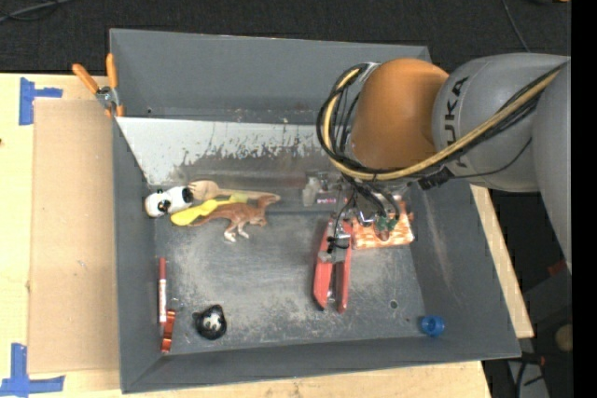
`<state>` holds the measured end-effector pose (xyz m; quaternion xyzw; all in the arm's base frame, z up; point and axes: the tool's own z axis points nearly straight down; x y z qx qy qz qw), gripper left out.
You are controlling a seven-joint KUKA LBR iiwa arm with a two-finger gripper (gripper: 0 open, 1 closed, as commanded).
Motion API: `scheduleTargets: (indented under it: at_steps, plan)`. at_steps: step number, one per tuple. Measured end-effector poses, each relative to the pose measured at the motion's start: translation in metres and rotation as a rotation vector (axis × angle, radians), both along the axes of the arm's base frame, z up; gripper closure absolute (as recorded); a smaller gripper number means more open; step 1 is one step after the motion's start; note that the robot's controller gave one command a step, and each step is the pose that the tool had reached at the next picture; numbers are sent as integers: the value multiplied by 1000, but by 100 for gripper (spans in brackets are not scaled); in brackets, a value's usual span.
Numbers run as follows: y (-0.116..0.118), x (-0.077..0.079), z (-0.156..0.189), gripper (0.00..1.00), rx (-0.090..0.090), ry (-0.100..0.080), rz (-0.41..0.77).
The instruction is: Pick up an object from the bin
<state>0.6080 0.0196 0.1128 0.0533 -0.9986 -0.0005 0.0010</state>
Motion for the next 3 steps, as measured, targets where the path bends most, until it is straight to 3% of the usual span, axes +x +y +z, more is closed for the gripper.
scheduleTargets:
  at_steps: [1,2,3]
  plan:
    - [-18,10,-4,0,3,-6,28]
    - [-65,-10,-23,0,4,-1,-185]
    - [-80,-14,-34,0,6,-8,138]
